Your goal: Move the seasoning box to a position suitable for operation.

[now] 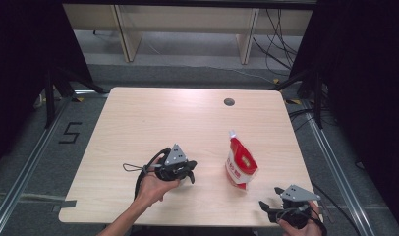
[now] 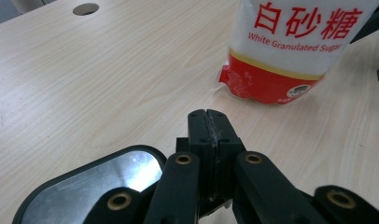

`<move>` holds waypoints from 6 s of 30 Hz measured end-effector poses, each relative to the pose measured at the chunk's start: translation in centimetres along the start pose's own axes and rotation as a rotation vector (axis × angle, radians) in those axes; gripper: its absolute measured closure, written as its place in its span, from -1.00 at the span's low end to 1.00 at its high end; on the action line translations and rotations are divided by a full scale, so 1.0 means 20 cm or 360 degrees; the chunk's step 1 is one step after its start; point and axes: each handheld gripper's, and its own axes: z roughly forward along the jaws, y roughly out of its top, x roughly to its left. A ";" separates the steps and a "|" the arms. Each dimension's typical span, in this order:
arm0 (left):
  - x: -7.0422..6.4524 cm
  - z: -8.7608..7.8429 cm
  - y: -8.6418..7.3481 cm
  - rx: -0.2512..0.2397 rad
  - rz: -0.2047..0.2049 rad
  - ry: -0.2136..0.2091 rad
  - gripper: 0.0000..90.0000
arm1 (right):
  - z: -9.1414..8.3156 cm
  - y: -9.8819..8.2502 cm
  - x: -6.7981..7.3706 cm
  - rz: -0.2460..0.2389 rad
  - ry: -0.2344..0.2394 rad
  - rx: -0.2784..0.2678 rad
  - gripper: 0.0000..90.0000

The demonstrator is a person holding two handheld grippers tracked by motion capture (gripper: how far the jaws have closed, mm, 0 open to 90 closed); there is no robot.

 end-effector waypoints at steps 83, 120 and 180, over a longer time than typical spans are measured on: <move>-0.04 -0.39 -0.48 0.0122 -0.0030 0.0258 0.38 | 0.01 0.01 -0.01 -0.0001 0.0107 0.0004 -0.45; 0.05 -0.28 -0.47 0.0045 0.0070 -0.0104 0.61 | 0.03 0.00 0.00 -0.0010 0.0072 -0.0013 -0.45; -0.04 -0.24 -0.35 -0.0066 0.0090 -0.0210 0.16 | 0.01 0.01 0.04 -0.0123 0.0118 -0.0059 -0.18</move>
